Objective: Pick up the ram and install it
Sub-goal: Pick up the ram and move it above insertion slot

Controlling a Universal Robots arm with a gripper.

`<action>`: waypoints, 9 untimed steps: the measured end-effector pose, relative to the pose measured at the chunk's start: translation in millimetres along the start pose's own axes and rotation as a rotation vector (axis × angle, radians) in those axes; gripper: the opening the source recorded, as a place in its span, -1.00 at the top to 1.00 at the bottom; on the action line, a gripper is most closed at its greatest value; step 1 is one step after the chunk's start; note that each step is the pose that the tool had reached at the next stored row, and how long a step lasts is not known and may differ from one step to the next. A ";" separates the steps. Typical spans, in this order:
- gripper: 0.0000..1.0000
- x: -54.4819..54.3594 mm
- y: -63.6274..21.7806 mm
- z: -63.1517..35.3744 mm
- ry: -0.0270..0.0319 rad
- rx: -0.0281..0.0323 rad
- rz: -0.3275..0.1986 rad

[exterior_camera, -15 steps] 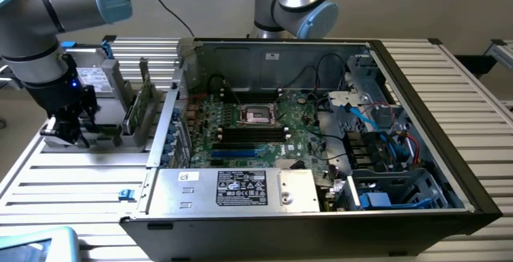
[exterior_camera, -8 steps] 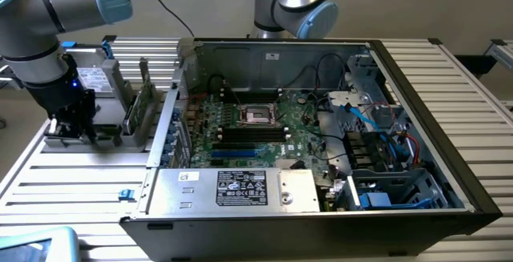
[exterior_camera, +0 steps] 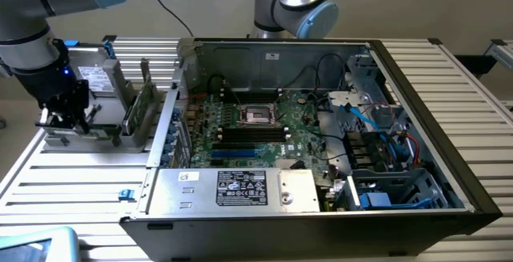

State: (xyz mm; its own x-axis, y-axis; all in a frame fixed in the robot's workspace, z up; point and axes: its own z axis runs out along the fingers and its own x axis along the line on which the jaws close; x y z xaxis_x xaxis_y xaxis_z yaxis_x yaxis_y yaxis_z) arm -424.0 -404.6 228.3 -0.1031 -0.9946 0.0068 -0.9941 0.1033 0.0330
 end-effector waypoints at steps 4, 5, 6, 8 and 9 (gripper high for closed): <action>0.73 0.2 1.0 -17.9 0.0003 0.0003 -0.012; 0.73 0.2 1.2 -22.3 0.0007 0.0002 -0.019; 0.73 0.2 1.4 -26.1 0.0011 0.0004 -0.028; 0.73 0.3 1.6 -32.0 0.0021 0.0007 -0.054; 0.73 0.3 1.7 -34.0 0.0025 0.0013 -0.069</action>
State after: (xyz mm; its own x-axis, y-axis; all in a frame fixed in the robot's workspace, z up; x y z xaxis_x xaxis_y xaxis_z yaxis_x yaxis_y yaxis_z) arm -424.6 -404.6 262.3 -0.0345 -0.9994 0.0070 -0.9989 0.0347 0.0322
